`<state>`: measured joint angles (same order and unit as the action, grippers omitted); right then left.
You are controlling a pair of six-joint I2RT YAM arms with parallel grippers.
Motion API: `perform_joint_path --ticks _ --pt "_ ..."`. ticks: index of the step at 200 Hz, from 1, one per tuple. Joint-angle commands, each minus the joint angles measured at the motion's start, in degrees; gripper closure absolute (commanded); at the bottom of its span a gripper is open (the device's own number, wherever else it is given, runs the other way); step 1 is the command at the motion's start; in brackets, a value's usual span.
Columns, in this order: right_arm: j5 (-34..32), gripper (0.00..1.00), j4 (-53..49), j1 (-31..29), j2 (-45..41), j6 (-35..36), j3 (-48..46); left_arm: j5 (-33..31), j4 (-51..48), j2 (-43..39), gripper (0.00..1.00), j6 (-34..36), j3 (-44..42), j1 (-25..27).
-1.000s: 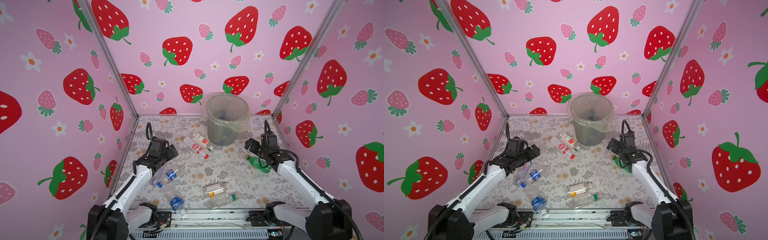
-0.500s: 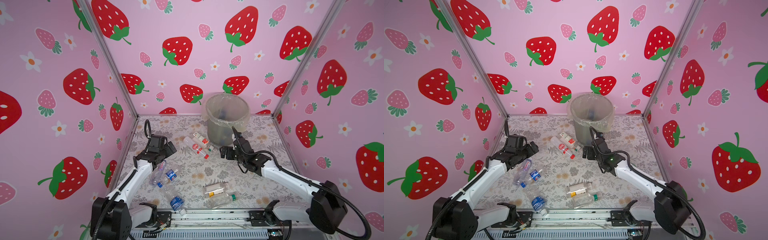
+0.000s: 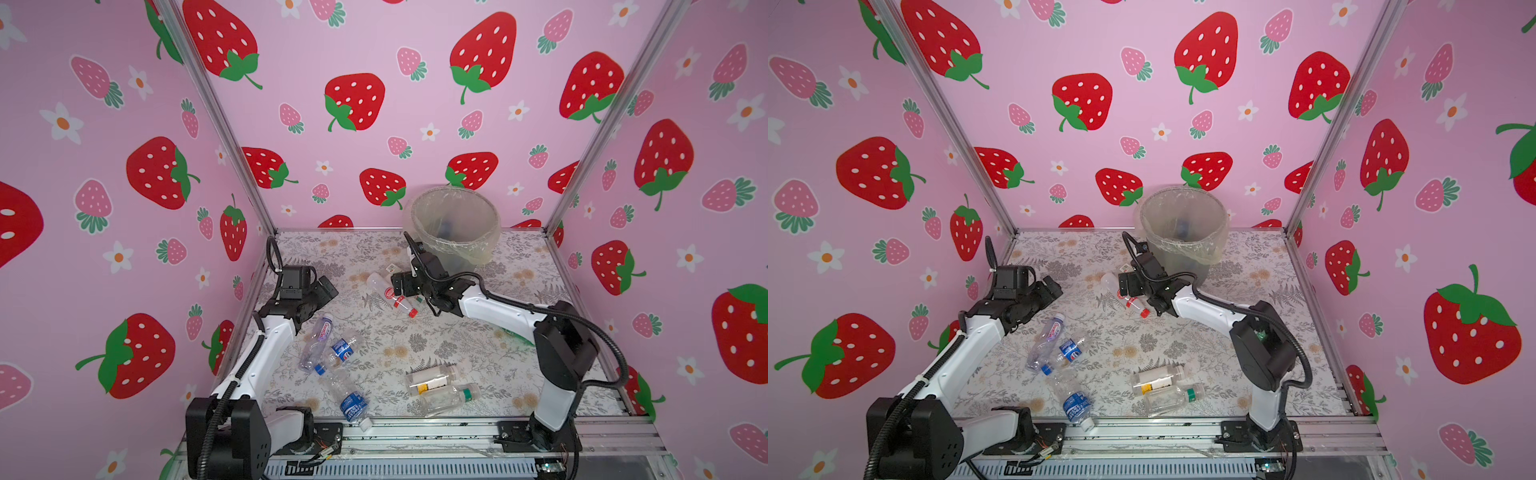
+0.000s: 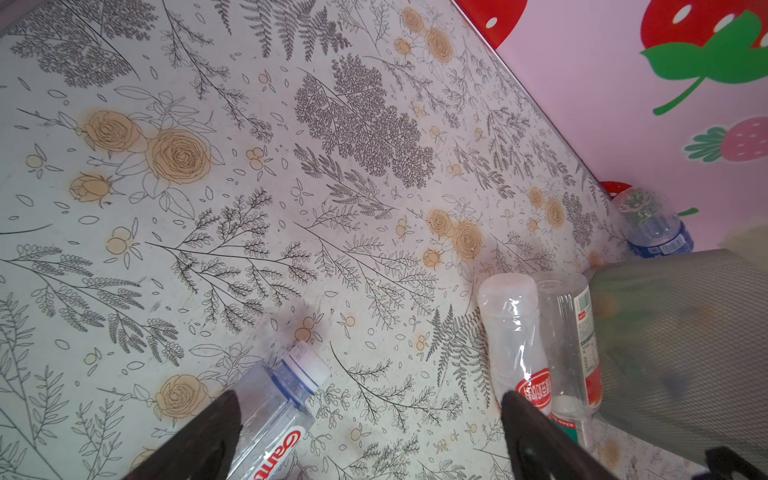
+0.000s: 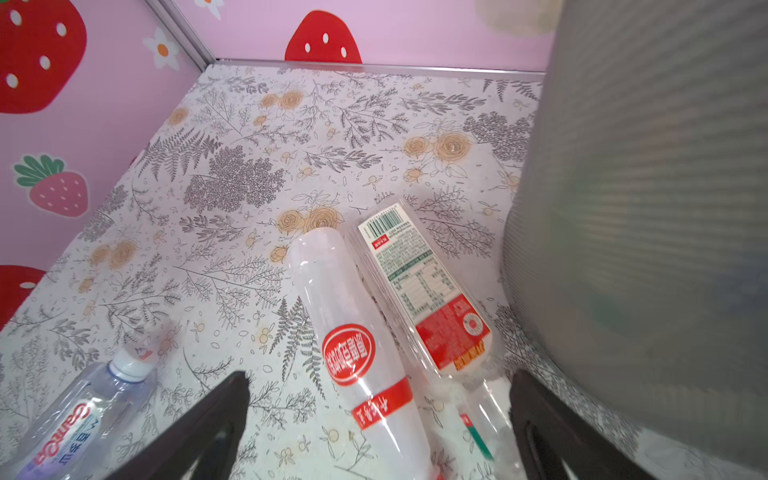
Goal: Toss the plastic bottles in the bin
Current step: 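Move the right gripper toward the red-labelled white bottles beside the bin, then lower the right gripper onto the blue-labelled clear bottle behind the bin and close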
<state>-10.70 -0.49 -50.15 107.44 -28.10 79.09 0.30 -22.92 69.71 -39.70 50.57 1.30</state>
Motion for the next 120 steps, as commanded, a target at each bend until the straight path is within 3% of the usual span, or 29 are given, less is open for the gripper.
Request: perform_joint_path --ticks 1,36,69,120 --pt "0.13 0.01 0.86 -0.43 6.59 4.5 8.09 1.62 0.55 0.91 0.01 -0.29 1.98 -1.07" --pt "-2.14 0.01 -3.03 -0.11 19.76 8.18 25.79 2.01 1.56 1.98 0.01 0.24 2.16 -1.72" --pt "-2.16 0.01 -8.75 2.92 30.81 6.41 42.85 2.2 2.0 2.51 0.01 0.42 2.02 -2.02" --pt "-5.19 0.01 -7.71 8.11 31.74 4.89 42.0 2.93 3.21 2.92 0.01 0.43 1.52 -2.53"
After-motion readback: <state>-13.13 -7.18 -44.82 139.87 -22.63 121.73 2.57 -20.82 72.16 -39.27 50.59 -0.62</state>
